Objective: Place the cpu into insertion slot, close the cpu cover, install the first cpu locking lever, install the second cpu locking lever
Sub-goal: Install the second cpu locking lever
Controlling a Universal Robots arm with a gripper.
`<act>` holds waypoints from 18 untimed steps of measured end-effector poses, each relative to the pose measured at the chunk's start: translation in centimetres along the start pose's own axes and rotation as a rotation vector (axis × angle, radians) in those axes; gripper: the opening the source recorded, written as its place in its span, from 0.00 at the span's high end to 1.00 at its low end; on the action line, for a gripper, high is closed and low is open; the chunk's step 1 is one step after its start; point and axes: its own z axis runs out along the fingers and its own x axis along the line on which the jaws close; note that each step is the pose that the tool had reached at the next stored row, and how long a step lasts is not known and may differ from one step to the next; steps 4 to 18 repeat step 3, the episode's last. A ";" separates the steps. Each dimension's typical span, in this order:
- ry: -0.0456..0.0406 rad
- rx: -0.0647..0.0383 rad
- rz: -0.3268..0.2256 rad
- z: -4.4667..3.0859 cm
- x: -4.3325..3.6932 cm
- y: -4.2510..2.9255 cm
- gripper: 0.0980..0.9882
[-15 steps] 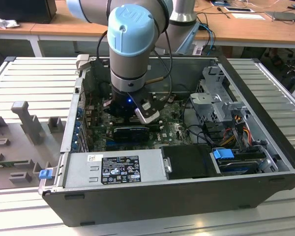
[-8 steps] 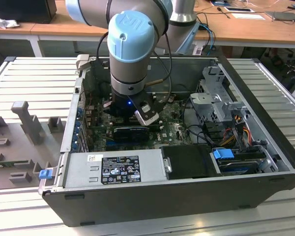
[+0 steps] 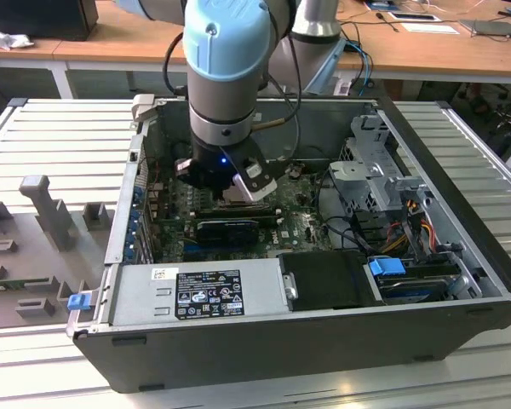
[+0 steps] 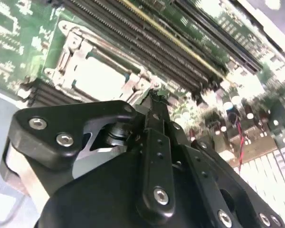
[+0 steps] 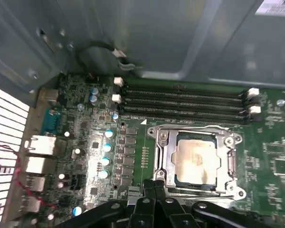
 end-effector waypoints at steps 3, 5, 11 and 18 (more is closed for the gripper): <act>0.0004 0.000 0.000 -0.69 0.00 0.22 0.99; 0.0004 0.000 0.000 -0.69 0.00 0.22 0.99; 0.0004 0.000 0.000 -0.69 0.00 0.22 0.99; 0.0004 0.000 0.000 -0.69 0.00 0.22 0.99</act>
